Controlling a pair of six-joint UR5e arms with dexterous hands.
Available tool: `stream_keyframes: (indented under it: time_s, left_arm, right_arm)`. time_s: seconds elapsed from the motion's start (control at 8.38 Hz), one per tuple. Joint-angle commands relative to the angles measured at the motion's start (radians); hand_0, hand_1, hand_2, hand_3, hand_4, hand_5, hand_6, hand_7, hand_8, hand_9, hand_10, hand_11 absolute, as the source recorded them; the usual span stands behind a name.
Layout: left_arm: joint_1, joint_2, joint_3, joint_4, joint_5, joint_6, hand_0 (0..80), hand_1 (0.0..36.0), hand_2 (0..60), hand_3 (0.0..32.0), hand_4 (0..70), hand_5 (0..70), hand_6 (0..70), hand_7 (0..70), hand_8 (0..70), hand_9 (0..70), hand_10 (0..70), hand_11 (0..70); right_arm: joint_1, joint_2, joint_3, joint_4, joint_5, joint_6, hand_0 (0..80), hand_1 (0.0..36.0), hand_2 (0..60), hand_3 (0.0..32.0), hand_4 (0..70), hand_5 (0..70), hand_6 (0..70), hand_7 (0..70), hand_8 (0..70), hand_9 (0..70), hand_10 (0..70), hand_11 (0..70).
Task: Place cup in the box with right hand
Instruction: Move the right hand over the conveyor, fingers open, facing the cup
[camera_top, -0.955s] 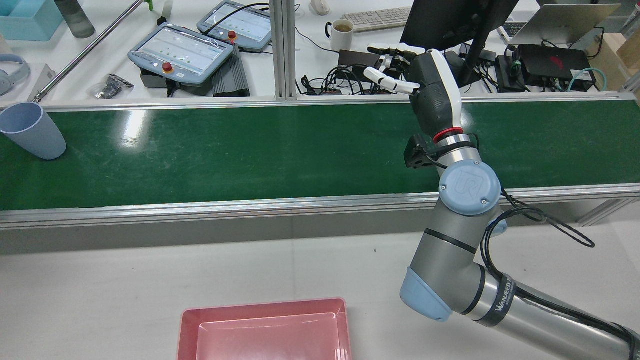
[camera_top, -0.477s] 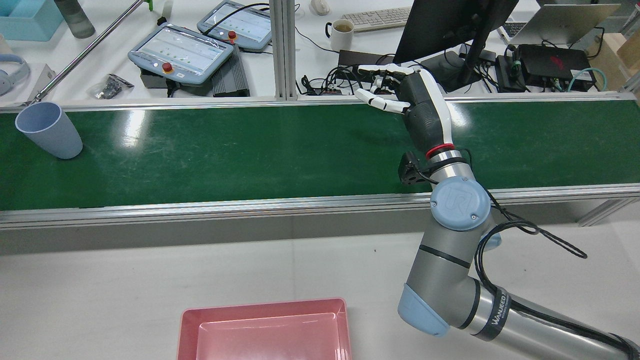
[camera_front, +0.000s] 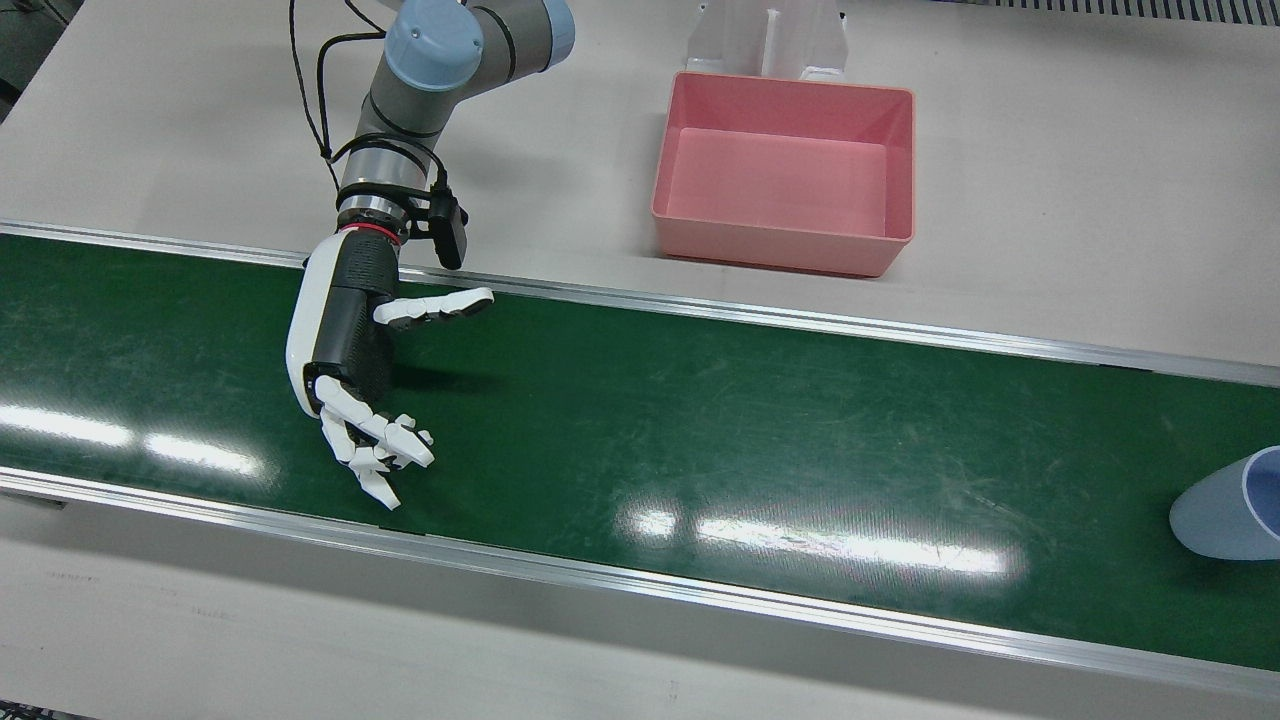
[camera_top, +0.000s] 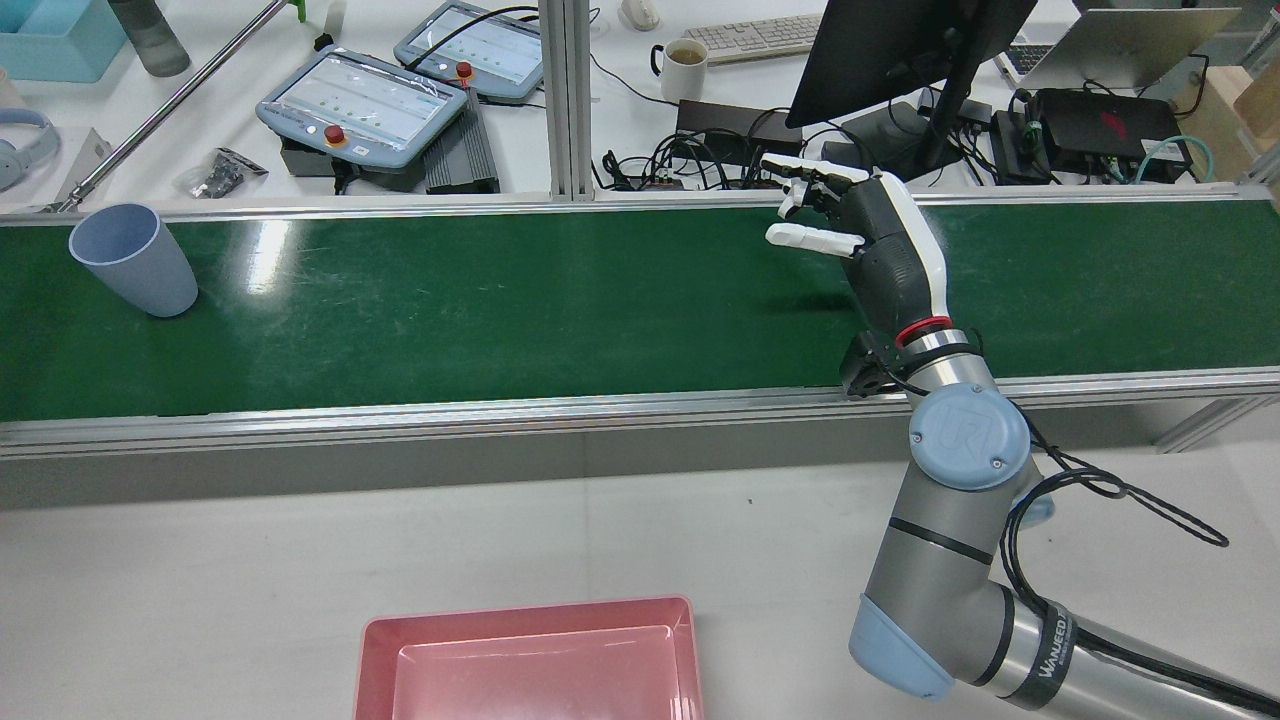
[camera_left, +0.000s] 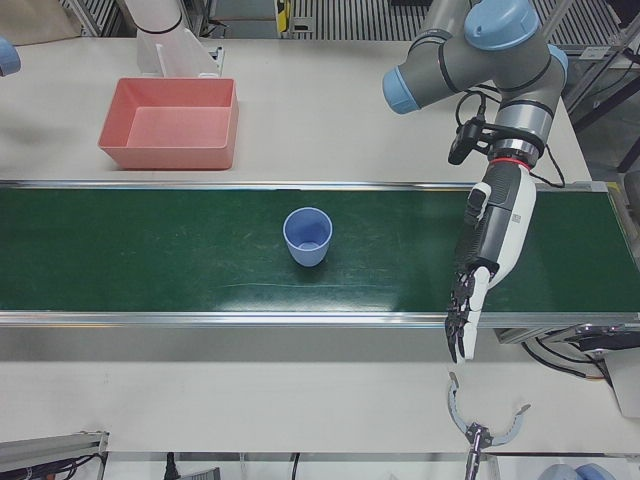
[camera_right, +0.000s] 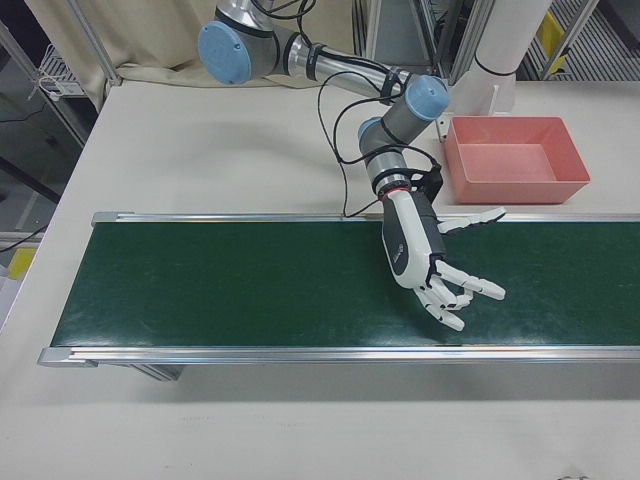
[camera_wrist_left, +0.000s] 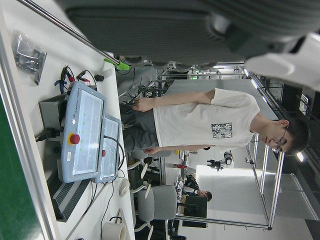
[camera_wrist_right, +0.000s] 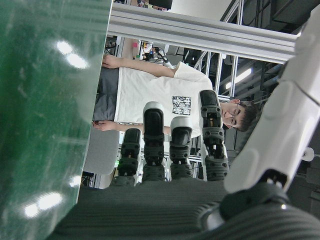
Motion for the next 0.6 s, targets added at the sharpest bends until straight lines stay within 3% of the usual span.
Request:
stream_keyframes:
  time_s: [0.0, 0.48]
  left_arm:
    - [0.000, 0.000, 0.000, -0.001, 0.000, 0.000, 0.0, 0.0, 0.0, 0.0, 0.0, 0.0, 0.0, 0.0, 0.0, 0.0, 0.0, 0.0]
    - [0.000, 0.000, 0.000, 0.001, 0.000, 0.000, 0.0, 0.0, 0.0, 0.0, 0.0, 0.0, 0.0, 0.0, 0.0, 0.0, 0.0, 0.0]
  right_arm:
    - [-0.001, -0.047, 0.046, -0.005, -0.006, 0.010, 46.7, 9.4, 1.4, 0.0, 29.6, 5.2, 32.1, 70.0, 32.0, 55.4, 14.1, 20.7]
    - [0.001, -0.047, 0.042, -0.006, -0.005, 0.010, 47.0, 10.4, 3.6, 0.0, 29.9, 5.4, 32.2, 70.0, 32.2, 55.5, 13.8, 20.3]
